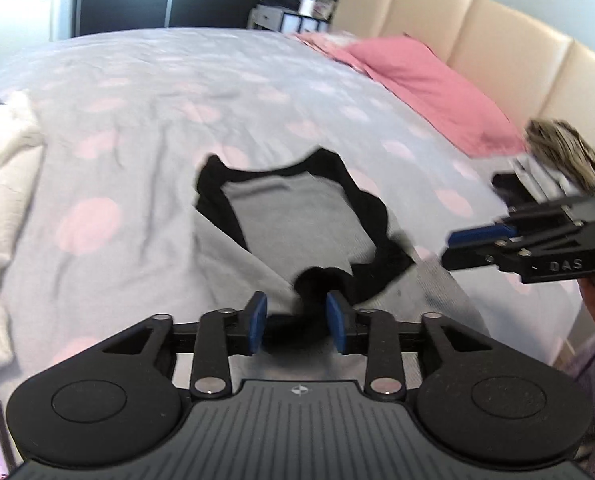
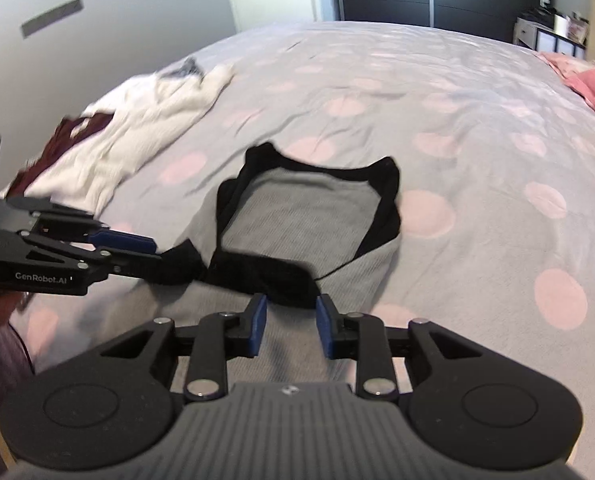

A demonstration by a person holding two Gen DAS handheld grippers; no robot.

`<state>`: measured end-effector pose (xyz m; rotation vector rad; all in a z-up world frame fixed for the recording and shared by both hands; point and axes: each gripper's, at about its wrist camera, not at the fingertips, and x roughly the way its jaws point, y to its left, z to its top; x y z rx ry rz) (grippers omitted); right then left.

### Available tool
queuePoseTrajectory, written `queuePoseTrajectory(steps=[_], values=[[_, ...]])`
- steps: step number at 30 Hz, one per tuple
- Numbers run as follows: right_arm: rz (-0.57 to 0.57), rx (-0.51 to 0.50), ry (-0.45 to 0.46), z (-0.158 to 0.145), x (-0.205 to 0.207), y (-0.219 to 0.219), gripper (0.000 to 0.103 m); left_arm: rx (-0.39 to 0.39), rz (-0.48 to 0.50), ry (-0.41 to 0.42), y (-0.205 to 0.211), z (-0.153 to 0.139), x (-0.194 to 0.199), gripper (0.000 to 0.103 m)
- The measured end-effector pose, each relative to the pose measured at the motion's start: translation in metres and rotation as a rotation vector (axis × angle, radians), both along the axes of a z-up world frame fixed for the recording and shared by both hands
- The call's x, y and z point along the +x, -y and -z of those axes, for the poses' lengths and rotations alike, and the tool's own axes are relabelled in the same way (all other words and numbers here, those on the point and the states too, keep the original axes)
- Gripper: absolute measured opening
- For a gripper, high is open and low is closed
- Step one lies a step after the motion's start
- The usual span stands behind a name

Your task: Fold clothes

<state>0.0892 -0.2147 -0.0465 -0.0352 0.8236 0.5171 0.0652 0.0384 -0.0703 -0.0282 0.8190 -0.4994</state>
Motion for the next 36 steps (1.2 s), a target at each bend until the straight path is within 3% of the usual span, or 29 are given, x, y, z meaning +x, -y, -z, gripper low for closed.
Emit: queuePoseTrajectory(steps=[4, 6, 17, 20, 21, 22, 24, 25, 29, 34, 36], values=[[0.018, 0.047, -0.062, 0.0, 0.0, 0.012, 0.035, -0.021, -0.032, -0.033, -0.009, -0.002, -0.006, 0.044], [0.012, 0.052, -0.09, 0.003, -0.006, 0.015, 0.04, -0.033, -0.029, -0.064, -0.013, -0.002, -0.011, 0.044], [0.016, 0.06, -0.248, 0.026, -0.064, 0.031, 0.041, -0.096, -0.025, -0.329, -0.027, 0.02, -0.064, 0.044], [0.007, 0.099, -0.287, 0.033, -0.071, 0.032, 0.039, -0.096, -0.011, -0.35, -0.023, 0.027, -0.07, 0.043], [0.002, 0.108, -0.293, 0.035, -0.073, 0.031, 0.038, -0.092, -0.007, -0.353, -0.022, 0.029, -0.071, 0.042], [0.001, 0.11, -0.294, 0.036, -0.074, 0.03, 0.035, -0.089, -0.004, -0.356, -0.021, 0.03, -0.072, 0.032], [0.002, 0.109, -0.296, 0.037, -0.075, 0.028, 0.014, -0.092, -0.009, -0.358, -0.022, 0.031, -0.071, 0.023], [0.007, 0.114, -0.299, 0.037, -0.075, 0.029, 0.013, -0.097, -0.016, -0.359, -0.024, 0.03, -0.071, 0.014], [0.028, 0.21, -0.333, 0.03, -0.074, 0.043, 0.007, -0.16, -0.019, -0.36, -0.035, 0.021, -0.07, 0.009], [0.012, 0.353, -0.383, 0.017, -0.079, 0.061, 0.006, -0.26, 0.022, -0.368, -0.048, 0.003, -0.075, 0.005], [-0.001, 0.363, -0.407, 0.016, -0.081, 0.063, 0.006, -0.247, 0.048, -0.402, -0.047, 0.005, -0.08, 0.005]])
